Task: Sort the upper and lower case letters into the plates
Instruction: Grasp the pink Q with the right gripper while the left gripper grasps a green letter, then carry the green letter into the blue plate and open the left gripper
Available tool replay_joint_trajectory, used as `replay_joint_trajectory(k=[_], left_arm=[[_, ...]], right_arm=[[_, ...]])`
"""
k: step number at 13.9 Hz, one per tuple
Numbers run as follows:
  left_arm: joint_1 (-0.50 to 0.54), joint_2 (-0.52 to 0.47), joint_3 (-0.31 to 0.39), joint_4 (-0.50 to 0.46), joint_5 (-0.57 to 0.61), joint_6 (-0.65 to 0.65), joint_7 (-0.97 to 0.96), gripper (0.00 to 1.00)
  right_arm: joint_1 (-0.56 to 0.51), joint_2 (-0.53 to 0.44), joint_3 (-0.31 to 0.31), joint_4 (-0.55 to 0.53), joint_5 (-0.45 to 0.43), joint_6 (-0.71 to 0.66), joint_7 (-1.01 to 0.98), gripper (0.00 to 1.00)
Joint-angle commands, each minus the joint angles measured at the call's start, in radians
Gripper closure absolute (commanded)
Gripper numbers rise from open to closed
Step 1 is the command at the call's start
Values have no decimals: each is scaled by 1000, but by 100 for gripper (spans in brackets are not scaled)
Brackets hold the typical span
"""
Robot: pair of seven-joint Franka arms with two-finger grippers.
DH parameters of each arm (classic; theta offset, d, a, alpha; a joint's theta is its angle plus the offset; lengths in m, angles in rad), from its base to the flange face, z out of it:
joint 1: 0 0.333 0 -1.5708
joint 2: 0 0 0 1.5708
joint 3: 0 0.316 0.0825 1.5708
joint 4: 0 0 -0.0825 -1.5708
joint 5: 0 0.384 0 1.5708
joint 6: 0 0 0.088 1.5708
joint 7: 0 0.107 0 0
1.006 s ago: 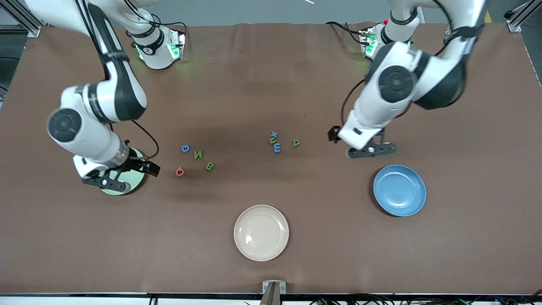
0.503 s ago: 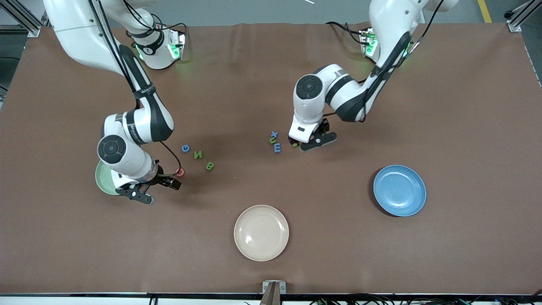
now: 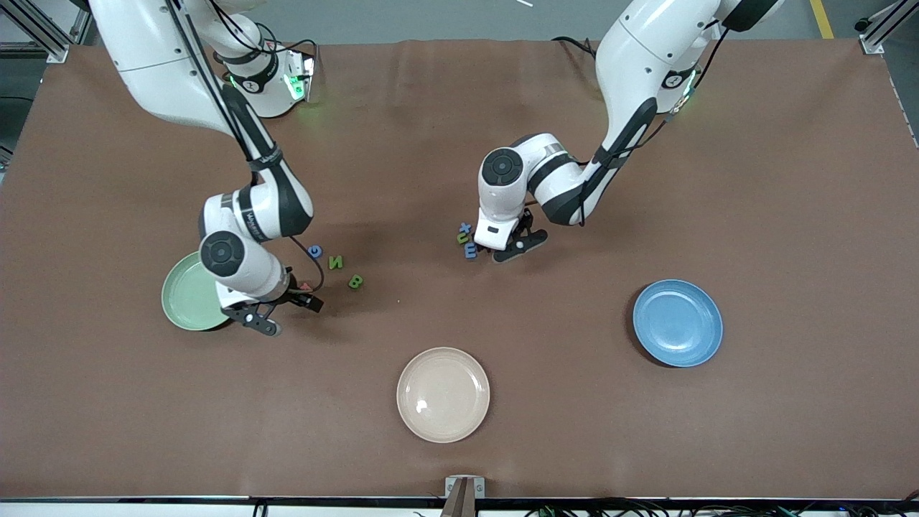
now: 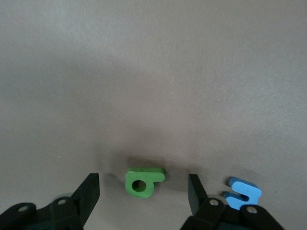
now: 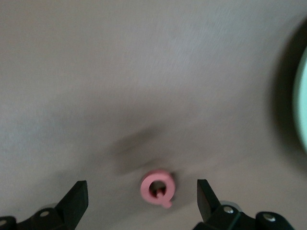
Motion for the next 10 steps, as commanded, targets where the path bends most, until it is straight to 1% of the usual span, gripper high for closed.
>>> replay_joint_trajectory(k=[1, 2, 3, 4, 5, 6, 7, 8, 10], left_arm=[[-11, 17, 5, 23, 19, 2, -30, 30], [-11, 19, 5, 24, 19, 2, -38, 38], [-9, 19, 5, 23, 19, 2, -53, 48], [-6, 16, 5, 24, 16, 1, -78, 64], [8, 11, 5, 26, 16, -1, -88, 79], [14, 5, 8, 26, 16, -5, -81, 92], [26, -1, 9, 26, 17, -9, -78, 100], [32, -19, 12, 26, 17, -12, -70, 100], [93, -79, 13, 27, 21, -42, -40, 100]], right_arm=[[4, -21, -3, -55, 8, 28, 31, 0], [2, -21, -3, -62, 8, 35, 31, 1], [2, -20, -3, -67, 8, 36, 31, 2], [-1, -18, -3, -68, 8, 36, 31, 3], [-2, -17, -3, -70, 8, 36, 31, 6], [-2, -13, -3, -70, 8, 36, 31, 9], [-5, -12, -3, -70, 8, 36, 31, 14], [-5, -9, -3, -70, 8, 36, 31, 19], [-5, -7, -3, -71, 8, 36, 31, 27]])
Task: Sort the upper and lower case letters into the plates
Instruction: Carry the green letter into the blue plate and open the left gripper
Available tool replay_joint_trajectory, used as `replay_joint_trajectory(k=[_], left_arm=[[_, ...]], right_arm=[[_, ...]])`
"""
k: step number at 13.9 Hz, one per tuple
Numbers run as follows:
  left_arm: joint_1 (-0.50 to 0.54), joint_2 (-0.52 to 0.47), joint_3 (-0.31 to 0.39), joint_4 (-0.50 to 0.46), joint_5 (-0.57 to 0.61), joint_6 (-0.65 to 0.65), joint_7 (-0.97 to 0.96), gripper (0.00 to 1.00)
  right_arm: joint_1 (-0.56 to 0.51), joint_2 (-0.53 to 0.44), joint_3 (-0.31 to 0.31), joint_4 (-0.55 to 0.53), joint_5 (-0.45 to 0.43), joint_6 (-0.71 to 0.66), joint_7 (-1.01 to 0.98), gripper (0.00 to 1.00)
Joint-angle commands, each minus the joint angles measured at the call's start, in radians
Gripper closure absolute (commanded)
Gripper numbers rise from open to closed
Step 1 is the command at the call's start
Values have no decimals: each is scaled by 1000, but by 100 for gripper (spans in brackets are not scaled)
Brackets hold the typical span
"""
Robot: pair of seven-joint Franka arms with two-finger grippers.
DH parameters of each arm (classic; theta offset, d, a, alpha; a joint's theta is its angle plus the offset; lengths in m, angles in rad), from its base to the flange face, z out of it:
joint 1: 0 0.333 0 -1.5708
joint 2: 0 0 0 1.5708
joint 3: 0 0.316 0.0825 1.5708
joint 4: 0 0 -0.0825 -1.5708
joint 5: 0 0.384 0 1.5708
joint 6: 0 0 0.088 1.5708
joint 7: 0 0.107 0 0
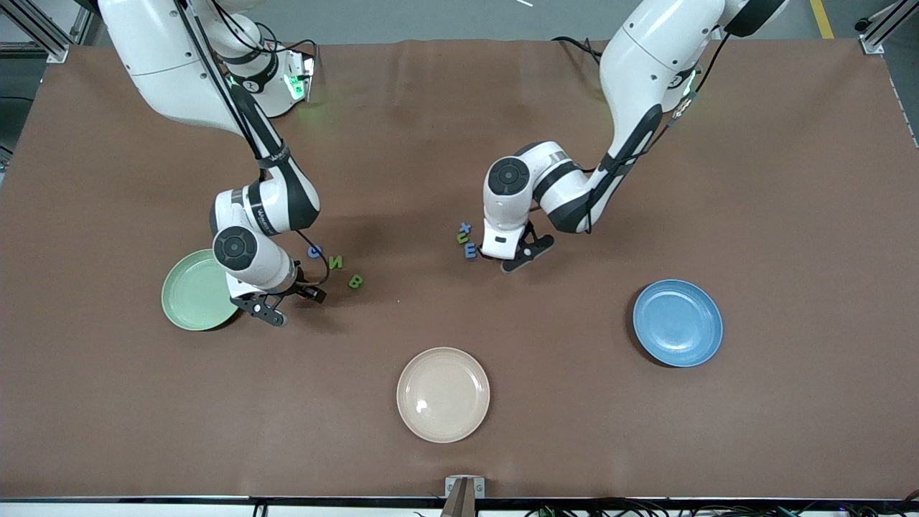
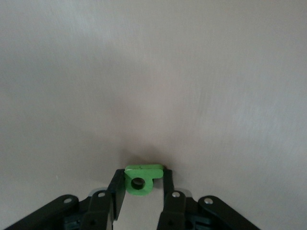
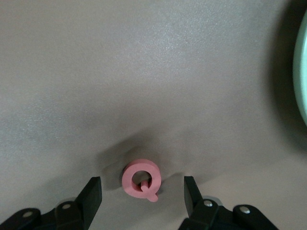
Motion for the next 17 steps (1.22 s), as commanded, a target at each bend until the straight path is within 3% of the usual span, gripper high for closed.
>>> replay_joint_trajectory(k=[1, 3, 8, 11, 12, 13, 14, 15, 17], left_arm=[[89, -103, -2, -1, 17, -70, 72, 100], [196, -152, -3, 14, 17, -124, 225, 100], [475, -145, -6, 22, 17, -129, 627, 100], [537, -118, -5, 20, 17, -121, 697, 96], [541, -96, 0, 20, 19, -109, 699, 90], [569, -75, 0, 20, 19, -75, 694, 69], [595, -68, -2, 19, 17, -58, 689, 20], [595, -71, -3, 18, 17, -57, 685, 1], [568, -80, -20, 34, 13, -61, 676, 0]], right_arm=[[-8, -4, 6, -23, 4, 15, 10, 30], [-8, -3, 6, -29, 4, 16, 10, 34], [-3, 0, 6, -28, 4, 16, 8, 47], [-12, 8, 6, -19, 4, 16, -1, 50], [-15, 10, 6, -17, 4, 18, -3, 51], [-15, 11, 6, -17, 4, 18, -3, 53], [-15, 13, 6, -17, 4, 18, -3, 56], [-15, 13, 6, -15, 4, 18, -3, 60], [-15, 13, 6, -14, 4, 18, -3, 70]])
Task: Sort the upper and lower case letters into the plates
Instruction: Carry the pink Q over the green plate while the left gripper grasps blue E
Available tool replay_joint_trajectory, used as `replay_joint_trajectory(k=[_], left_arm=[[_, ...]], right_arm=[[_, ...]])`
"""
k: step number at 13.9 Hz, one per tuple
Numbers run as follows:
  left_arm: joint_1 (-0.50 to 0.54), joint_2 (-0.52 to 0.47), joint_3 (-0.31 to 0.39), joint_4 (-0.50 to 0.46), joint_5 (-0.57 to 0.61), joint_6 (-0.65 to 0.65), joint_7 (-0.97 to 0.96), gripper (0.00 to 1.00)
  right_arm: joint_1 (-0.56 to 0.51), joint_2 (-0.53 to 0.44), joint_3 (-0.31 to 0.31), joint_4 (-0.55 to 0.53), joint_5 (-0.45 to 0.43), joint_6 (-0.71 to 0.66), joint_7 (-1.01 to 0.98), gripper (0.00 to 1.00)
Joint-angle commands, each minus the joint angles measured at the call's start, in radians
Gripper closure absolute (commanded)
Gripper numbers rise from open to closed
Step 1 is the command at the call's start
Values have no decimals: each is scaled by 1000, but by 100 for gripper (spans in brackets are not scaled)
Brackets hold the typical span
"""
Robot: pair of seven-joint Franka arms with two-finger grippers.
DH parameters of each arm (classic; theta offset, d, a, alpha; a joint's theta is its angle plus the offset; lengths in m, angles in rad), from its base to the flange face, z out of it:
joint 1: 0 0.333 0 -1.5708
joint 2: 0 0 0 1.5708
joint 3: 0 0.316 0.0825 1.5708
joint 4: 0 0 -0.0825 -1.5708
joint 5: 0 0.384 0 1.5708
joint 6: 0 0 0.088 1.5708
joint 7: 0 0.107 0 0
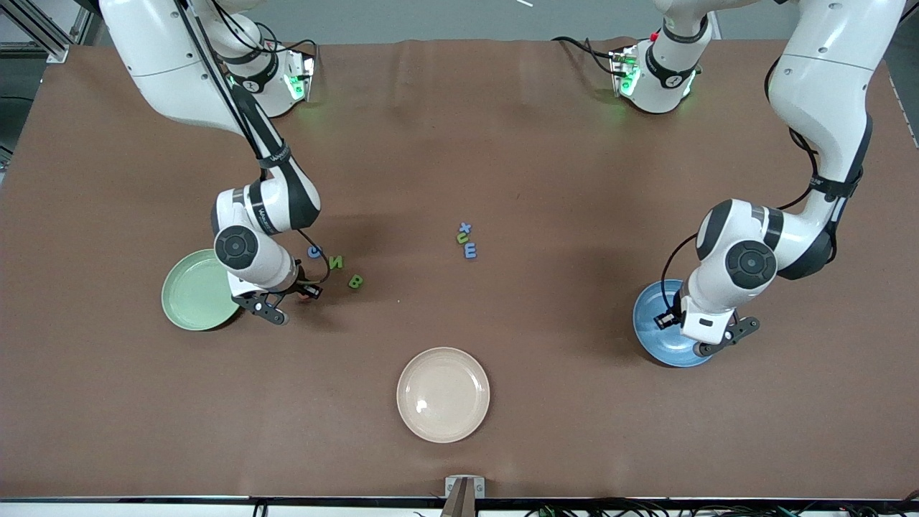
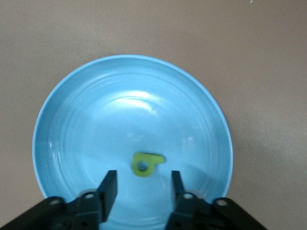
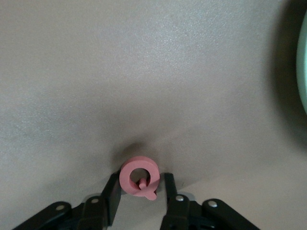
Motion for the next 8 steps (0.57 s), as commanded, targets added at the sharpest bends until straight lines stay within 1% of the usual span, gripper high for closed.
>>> replay_joint_trajectory(k=[1, 2, 3, 5, 6, 7, 8], left_arm=[[-38, -19, -49, 22, 1, -11, -23, 0], [-72, -19, -63, 27, 4, -24, -25, 0], [-127, -19, -64, 28, 7, -26, -29, 2], [-222, -10, -65, 38, 8, -26, -77, 6], [-278, 8, -63, 57, 10, -26, -109, 9], [-334, 42, -63, 86, 10, -25, -137, 12], [-390, 71, -60, 117, 12, -25, -166, 17]], right_arm=[[-15, 12, 4, -4, -1, 7, -2, 76], [-15, 12, 4, -3, -2, 7, -4, 81], [-12, 12, 4, 4, -2, 1, -4, 84], [-9, -6, 4, 11, -2, -16, -7, 84], [-11, -40, 4, 23, -2, -56, -10, 84], [-12, -83, 2, 39, -4, -132, -31, 84], [-21, -123, -4, 56, -4, -222, -109, 84]])
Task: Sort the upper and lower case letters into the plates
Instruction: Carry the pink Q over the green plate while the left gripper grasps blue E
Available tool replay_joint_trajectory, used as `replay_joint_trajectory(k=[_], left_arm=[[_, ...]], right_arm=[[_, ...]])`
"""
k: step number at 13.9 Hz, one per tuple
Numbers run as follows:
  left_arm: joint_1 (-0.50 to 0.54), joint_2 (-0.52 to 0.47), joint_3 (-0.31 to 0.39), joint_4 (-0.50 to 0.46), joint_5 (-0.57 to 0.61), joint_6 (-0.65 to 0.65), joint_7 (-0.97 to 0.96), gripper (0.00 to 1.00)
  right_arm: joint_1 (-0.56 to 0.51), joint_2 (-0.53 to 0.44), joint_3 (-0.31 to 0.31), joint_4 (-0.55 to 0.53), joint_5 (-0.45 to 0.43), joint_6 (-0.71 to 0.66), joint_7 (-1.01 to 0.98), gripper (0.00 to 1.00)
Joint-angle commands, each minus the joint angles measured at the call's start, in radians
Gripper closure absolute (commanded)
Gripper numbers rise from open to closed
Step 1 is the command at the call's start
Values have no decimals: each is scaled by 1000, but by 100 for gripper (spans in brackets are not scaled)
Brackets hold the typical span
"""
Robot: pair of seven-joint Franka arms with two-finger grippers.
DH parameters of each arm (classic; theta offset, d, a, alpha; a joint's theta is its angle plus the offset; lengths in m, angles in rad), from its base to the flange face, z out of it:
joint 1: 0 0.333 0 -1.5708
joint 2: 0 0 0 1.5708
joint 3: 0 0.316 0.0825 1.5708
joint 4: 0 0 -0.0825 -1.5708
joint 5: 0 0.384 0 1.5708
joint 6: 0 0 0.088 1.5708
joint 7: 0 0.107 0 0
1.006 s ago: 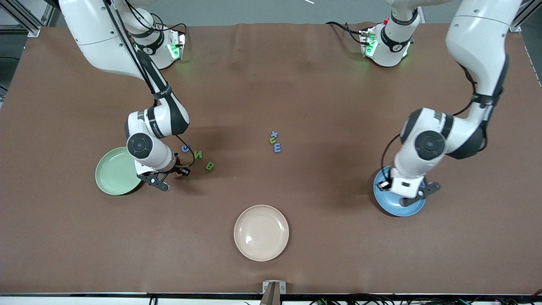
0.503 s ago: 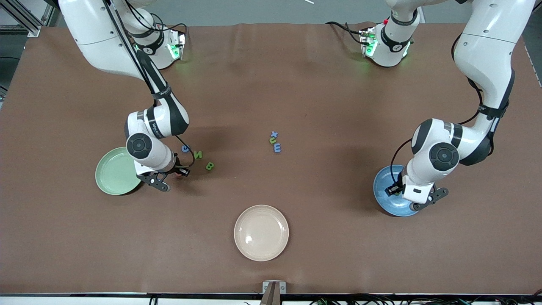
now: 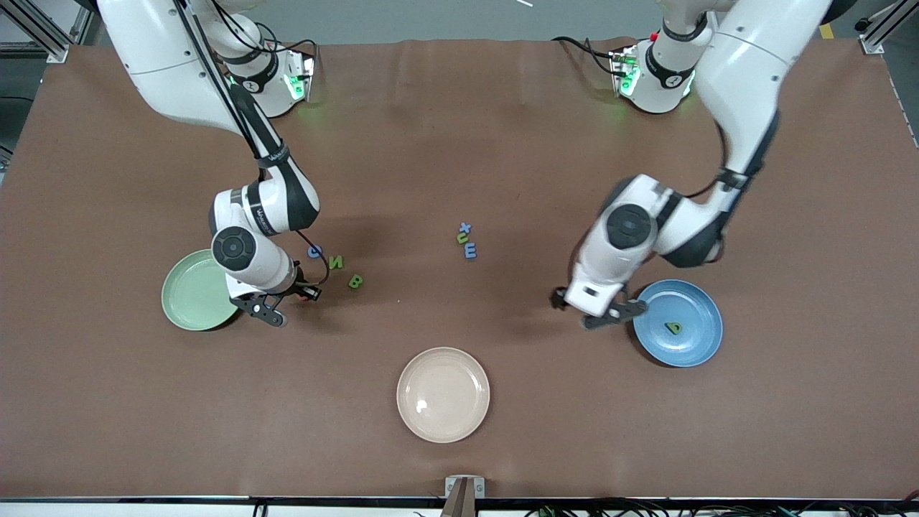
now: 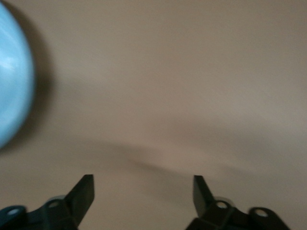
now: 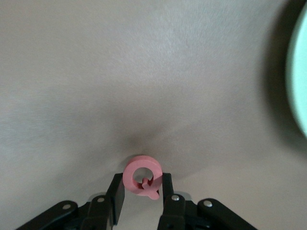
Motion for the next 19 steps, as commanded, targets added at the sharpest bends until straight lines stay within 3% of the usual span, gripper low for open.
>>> replay_joint_trajectory(k=[1, 3, 6, 9, 13, 16, 19], left_arm=[[-137, 93, 15, 109, 9, -19, -71, 23], [-214, 136, 17, 167, 9, -19, -137, 26], [-288, 176, 17, 195, -4, -19, -156, 31], [-317, 196, 17, 195, -2, -19, -183, 34], [-333, 222, 17, 193, -1, -18, -191, 37], [-340, 226, 17, 190, -2, -18, -191, 39], [-349, 228, 17, 183, -4, -19, -194, 52]], right_arm=[[-60, -138, 0, 12, -2, -170, -171, 84], [-160, -192, 0, 4, -4, -218, -439, 84], [-347, -185, 0, -10, -4, -207, -797, 84], [-442, -179, 1, -50, -4, -137, -951, 84], [-470, -148, 1, -166, -4, 73, -990, 84], [-476, -102, 1, -191, -4, 167, -993, 83], [-478, -68, 1, -191, -4, 199, -992, 80]])
